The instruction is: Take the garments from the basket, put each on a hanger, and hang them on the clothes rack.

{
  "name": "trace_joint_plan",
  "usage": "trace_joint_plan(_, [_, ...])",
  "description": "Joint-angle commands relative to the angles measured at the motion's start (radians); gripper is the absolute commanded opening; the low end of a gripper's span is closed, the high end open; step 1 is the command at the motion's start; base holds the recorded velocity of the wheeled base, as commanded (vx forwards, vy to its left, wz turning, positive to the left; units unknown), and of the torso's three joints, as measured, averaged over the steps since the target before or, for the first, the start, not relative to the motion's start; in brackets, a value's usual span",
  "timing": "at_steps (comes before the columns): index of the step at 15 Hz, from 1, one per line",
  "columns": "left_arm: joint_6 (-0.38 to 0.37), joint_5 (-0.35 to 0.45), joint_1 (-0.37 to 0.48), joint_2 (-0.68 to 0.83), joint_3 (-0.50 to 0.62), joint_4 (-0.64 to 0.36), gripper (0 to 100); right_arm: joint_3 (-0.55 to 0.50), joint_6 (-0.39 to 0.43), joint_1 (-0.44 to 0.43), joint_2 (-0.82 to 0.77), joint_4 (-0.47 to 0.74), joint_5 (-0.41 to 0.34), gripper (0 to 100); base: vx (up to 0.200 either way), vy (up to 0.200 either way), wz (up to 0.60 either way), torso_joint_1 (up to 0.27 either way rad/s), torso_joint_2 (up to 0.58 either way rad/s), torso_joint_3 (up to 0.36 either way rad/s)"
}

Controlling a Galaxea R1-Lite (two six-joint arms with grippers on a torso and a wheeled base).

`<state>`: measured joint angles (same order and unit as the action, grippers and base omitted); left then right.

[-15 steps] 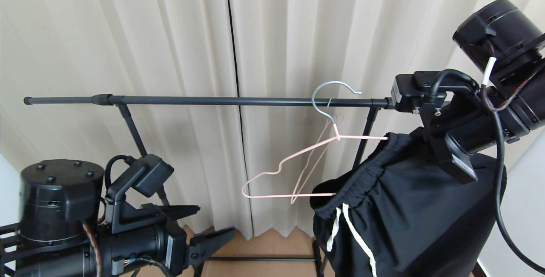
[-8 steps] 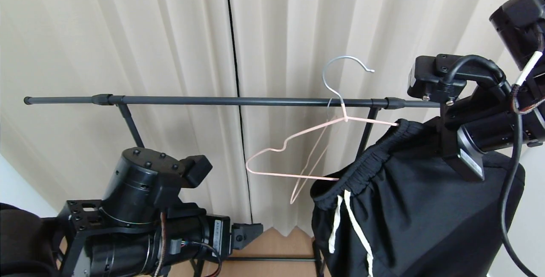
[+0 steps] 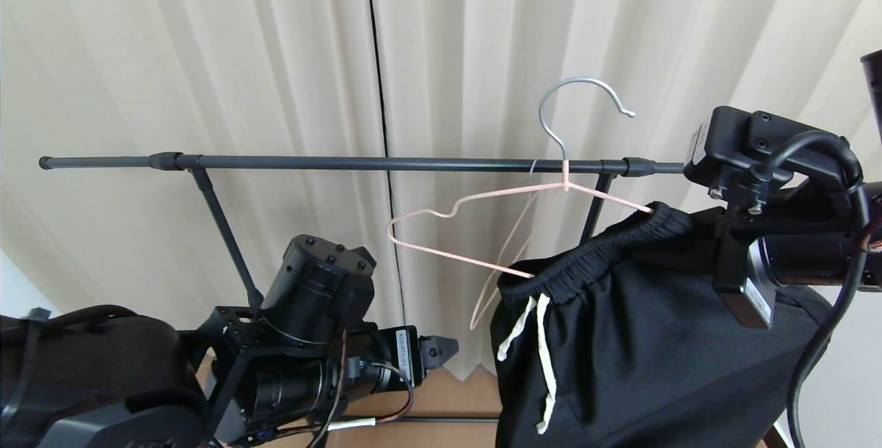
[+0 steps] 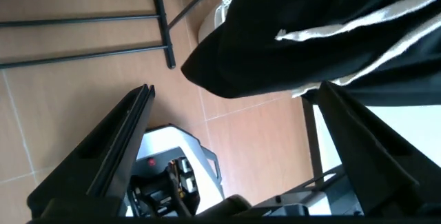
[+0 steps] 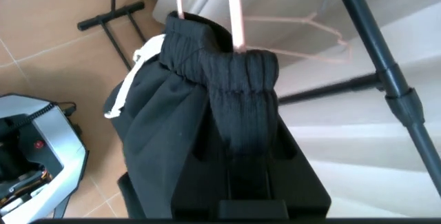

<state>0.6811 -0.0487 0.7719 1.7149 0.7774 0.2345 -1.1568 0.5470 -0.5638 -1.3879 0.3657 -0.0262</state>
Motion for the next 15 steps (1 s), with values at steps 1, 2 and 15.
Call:
trace_joint_plan(1, [0.038,-0.019,0.018,0.075,0.068,0.002,100,0.025,0.001,-0.013,0.030,-0.004,0.006,0,0.000,0.000,0.00,0.000,0.00,0.000])
trace_joint_plan(2, [0.060,-0.020,0.020,0.100,0.111,0.003,100,0.031,-0.001,-0.014,0.032,-0.004,0.006,0,0.000,0.000,0.00,0.000,0.00,0.000])
trace_joint_plan(15, [0.068,-0.056,0.063,0.235,0.233,0.097,100,0.040,-0.071,-0.070,0.069,-0.007,0.008,0,0.000,0.000,0.00,0.000,0.00,0.000])
